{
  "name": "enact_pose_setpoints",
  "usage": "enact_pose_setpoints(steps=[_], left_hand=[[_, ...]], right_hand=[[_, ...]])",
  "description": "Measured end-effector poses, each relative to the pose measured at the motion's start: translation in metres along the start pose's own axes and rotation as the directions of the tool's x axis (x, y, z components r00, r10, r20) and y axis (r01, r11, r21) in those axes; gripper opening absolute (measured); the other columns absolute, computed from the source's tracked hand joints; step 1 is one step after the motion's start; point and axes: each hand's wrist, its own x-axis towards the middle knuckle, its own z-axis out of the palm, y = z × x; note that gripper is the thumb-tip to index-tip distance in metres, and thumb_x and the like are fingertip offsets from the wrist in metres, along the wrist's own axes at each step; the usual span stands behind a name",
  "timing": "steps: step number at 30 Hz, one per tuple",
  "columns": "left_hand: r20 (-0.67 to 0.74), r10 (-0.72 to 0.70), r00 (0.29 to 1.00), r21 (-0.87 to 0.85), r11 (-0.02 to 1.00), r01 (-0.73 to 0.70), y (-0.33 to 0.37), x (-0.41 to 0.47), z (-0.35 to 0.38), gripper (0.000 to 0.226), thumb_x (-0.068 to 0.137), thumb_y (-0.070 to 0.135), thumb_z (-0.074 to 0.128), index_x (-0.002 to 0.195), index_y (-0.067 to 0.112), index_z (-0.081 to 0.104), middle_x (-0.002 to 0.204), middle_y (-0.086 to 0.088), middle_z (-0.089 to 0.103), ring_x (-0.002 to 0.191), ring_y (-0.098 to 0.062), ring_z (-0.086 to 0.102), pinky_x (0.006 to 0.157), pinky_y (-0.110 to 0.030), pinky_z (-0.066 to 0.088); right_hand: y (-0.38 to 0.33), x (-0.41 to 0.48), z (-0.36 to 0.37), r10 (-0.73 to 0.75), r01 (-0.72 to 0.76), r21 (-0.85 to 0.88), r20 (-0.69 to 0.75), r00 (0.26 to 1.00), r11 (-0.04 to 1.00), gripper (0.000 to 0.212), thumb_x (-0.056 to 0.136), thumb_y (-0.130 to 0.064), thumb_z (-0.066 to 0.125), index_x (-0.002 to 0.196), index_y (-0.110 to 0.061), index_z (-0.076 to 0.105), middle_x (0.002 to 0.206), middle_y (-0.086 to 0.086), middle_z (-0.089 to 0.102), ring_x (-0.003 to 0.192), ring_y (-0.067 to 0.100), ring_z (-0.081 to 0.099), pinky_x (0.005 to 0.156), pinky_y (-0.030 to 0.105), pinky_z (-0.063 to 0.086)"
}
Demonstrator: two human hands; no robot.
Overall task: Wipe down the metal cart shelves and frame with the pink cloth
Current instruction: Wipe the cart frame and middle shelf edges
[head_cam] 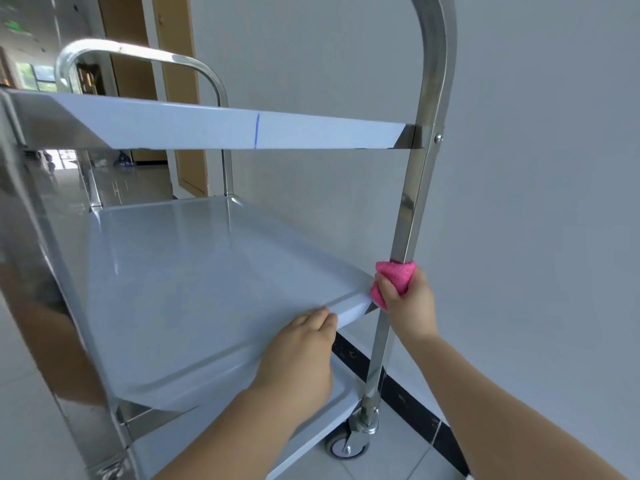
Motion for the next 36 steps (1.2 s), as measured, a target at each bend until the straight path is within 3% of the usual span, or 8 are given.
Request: enact_pose_setpoints(steps=[8, 10, 13, 18, 25, 28, 32, 36], left_hand=[[-0.001, -0.028, 1.000, -0.078, 0.997, 0.028, 0.004, -0.009, -0.002, 0.057, 0.094, 0.017, 0.039, 0.148, 0.017, 0.018, 0.157, 0.006, 0.010, 0.143, -0.008, 0.005, 0.112, -0.018, 0.005], [-0.022, -0.013, 1.000, -0.124, 0.992, 0.011, 0.006, -0.018, -0.001, 0.054, 0.094, 0.017, 0.038, 0.146, 0.017, 0.023, 0.155, 0.007, 0.015, 0.142, -0.007, 0.007, 0.110, -0.014, 0.007], [0.011, 0.014, 1.000, -0.192, 0.981, -0.012, 0.008, -0.033, 0.001, 0.050, 0.095, 0.018, 0.037, 0.144, 0.020, 0.029, 0.153, 0.012, 0.018, 0.141, -0.002, 0.010, 0.107, -0.011, 0.011], [0.117, -0.001, 0.993, -0.257, 0.966, 0.031, 0.008, -0.063, 0.009, 0.040, 0.094, 0.021, 0.039, 0.134, 0.023, 0.043, 0.143, 0.015, 0.034, 0.129, -0.006, 0.036, 0.104, -0.025, 0.035], [0.219, 0.037, 0.975, -0.224, 0.975, 0.013, -0.006, -0.105, 0.016, 0.025, 0.091, 0.021, 0.040, 0.112, 0.023, 0.054, 0.115, 0.010, 0.052, 0.105, -0.017, 0.054, 0.088, -0.029, 0.044], [0.260, 0.110, 0.959, -0.222, 0.974, -0.051, -0.012, -0.125, 0.011, 0.034, 0.093, 0.021, 0.038, 0.122, 0.028, 0.053, 0.121, 0.011, 0.053, 0.107, -0.013, 0.053, 0.089, -0.024, 0.042], [0.312, 0.060, 0.948, -0.223, 0.975, 0.012, -0.031, -0.149, 0.003, 0.036, 0.089, 0.030, 0.035, 0.119, 0.029, 0.056, 0.115, 0.011, 0.057, 0.106, -0.011, 0.054, 0.091, -0.027, 0.043], [0.318, 0.033, 0.948, -0.141, 0.990, 0.013, -0.049, -0.173, -0.013, 0.044, 0.085, 0.040, 0.026, 0.109, 0.024, 0.059, 0.106, 0.010, 0.059, 0.097, -0.010, 0.056, 0.085, -0.028, 0.045]], right_hand=[[-0.006, -0.020, -0.008, 0.020, -0.019, -0.123, 0.012, 1.000, 0.992, 0.016, 0.095, -0.011, 0.053, 0.098, -0.026, 0.056, 0.105, -0.003, 0.040, 0.068, -0.004, 0.062, 0.058, 0.011, 0.050], [-0.007, -0.025, -0.012, 0.032, -0.031, -0.141, 0.007, 0.999, 0.990, 0.013, 0.096, -0.005, 0.049, 0.104, -0.013, 0.057, 0.105, 0.001, 0.035, 0.059, -0.005, 0.058, 0.051, 0.006, 0.045], [-0.009, -0.029, -0.017, 0.029, -0.027, -0.201, 0.010, 1.000, 0.979, 0.020, 0.095, -0.008, 0.049, 0.100, -0.022, 0.063, 0.107, 0.008, 0.047, 0.060, 0.003, 0.057, 0.059, 0.017, 0.052], [-0.013, -0.038, -0.028, 0.084, -0.095, -0.151, -0.080, 0.993, 0.984, 0.035, 0.086, -0.001, 0.045, 0.083, -0.030, 0.066, 0.064, 0.012, 0.062, 0.051, 0.018, 0.053, 0.057, 0.036, 0.052], [-0.017, -0.059, -0.021, 0.104, -0.130, -0.133, -0.188, 0.977, 0.983, 0.029, 0.090, -0.008, 0.042, 0.085, -0.025, 0.065, 0.067, 0.011, 0.062, 0.057, 0.017, 0.053, 0.061, 0.032, 0.048], [-0.017, -0.068, -0.016, 0.074, -0.097, -0.136, -0.165, 0.983, 0.986, 0.028, 0.091, -0.010, 0.041, 0.083, -0.026, 0.063, 0.065, 0.010, 0.059, 0.058, 0.016, 0.053, 0.064, 0.029, 0.047], [-0.011, -0.081, -0.008, 0.080, -0.097, -0.110, -0.147, 0.986, 0.989, 0.026, 0.095, -0.034, 0.037, 0.105, -0.028, 0.061, 0.083, -0.007, 0.060, 0.077, 0.016, 0.057, 0.084, 0.042, 0.052], [-0.006, -0.088, 0.000, 0.017, -0.044, -0.241, -0.112, 0.994, 0.970, 0.032, 0.087, -0.006, 0.036, 0.109, -0.017, 0.056, 0.105, 0.010, 0.060, 0.090, 0.025, 0.058, 0.087, 0.045, 0.050]])
